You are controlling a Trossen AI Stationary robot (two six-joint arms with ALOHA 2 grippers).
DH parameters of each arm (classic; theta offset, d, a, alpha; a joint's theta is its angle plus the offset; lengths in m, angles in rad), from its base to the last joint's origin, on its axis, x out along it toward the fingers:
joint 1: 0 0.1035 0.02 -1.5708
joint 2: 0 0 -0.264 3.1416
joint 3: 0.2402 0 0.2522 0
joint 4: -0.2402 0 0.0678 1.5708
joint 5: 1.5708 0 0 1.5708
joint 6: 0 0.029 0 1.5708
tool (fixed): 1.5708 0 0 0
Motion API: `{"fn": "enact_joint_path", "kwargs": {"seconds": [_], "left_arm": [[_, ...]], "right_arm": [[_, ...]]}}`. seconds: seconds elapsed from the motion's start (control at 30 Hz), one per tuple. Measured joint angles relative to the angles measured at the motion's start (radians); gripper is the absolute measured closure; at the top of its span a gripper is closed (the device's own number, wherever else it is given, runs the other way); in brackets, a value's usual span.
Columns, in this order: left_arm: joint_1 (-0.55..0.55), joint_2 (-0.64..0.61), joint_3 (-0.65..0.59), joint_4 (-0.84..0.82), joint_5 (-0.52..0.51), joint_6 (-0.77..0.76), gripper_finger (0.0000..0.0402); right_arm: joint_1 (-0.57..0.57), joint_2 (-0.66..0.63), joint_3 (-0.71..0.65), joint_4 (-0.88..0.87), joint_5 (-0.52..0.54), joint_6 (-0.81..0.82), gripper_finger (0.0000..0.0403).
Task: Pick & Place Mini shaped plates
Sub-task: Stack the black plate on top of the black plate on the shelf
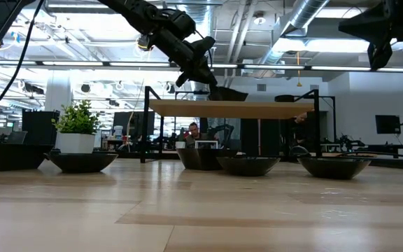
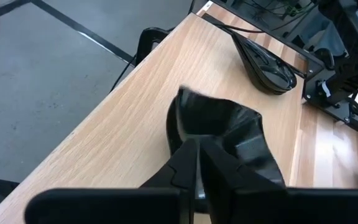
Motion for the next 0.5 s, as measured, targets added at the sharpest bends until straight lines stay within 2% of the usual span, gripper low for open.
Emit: {"fn": "enact_joint_path", "kwargs": {"seconds": [0.13, 0.4, 0.5], "left_arm": [[0.0, 0.0, 0.0, 0.003, 0.0, 0.023, 0.0374], [0.004, -0.033, 0.0, -0.009, 0.003, -0.004, 0.0318], [-0.015, -0.075, 0.0, -0.067, 0.067, -0.035, 0.0311]], "right_arm": [[0.0, 0.0, 0.0, 0.0, 0.0, 0.0, 0.0386], [0.0, 0.0, 0.0, 0.0, 0.0, 0.0, 0.0386], [0.0, 0.0, 0.0, 0.0, 0.0, 0.0, 0.0386]]}}
